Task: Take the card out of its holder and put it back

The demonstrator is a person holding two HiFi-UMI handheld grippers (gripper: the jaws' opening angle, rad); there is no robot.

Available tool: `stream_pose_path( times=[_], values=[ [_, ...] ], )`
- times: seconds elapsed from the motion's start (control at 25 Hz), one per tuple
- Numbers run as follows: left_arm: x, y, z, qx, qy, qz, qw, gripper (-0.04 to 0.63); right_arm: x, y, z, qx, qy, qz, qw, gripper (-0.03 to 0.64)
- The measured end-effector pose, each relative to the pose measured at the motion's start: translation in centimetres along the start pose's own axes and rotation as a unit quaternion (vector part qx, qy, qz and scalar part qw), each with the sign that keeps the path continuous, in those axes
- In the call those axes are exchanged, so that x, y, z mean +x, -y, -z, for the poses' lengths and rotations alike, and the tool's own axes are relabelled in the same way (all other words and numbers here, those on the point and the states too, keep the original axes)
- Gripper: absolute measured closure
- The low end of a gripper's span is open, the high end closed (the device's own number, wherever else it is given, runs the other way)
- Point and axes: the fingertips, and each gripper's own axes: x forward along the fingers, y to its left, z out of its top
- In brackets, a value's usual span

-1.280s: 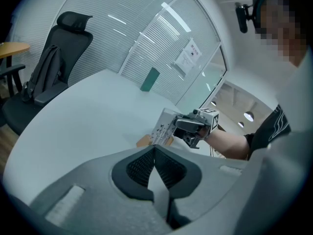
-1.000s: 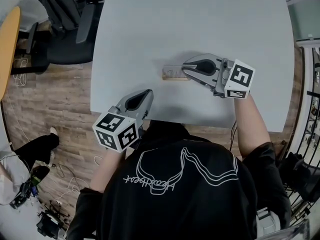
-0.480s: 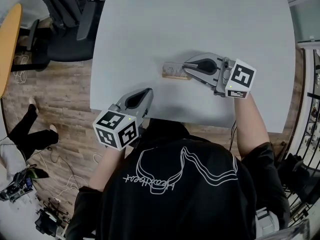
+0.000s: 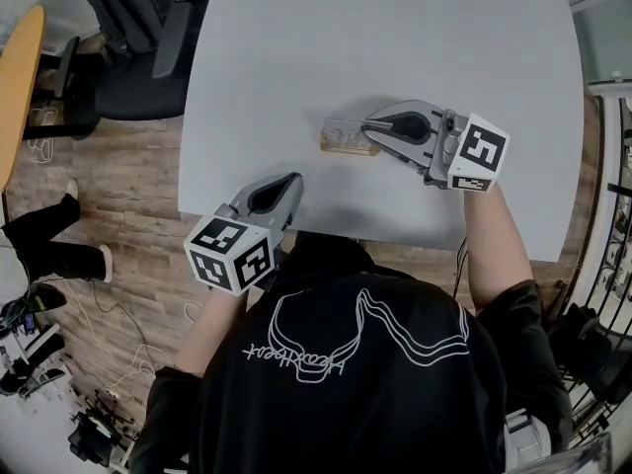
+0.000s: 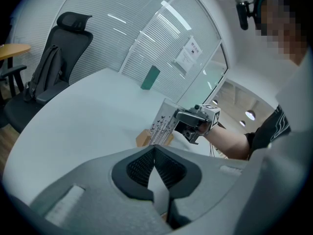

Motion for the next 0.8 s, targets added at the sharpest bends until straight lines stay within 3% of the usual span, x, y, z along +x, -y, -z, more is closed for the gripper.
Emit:
stream_pose_path(
  times=[0.8],
  values=[
    [-2.3, 2.6, -0.4, 0.017, 0.021, 0.009, 0.9996, 0.581, -0.7, -1.9, -5.3, -0.056, 0.005, 0.024, 0.998, 0.592]
  ],
)
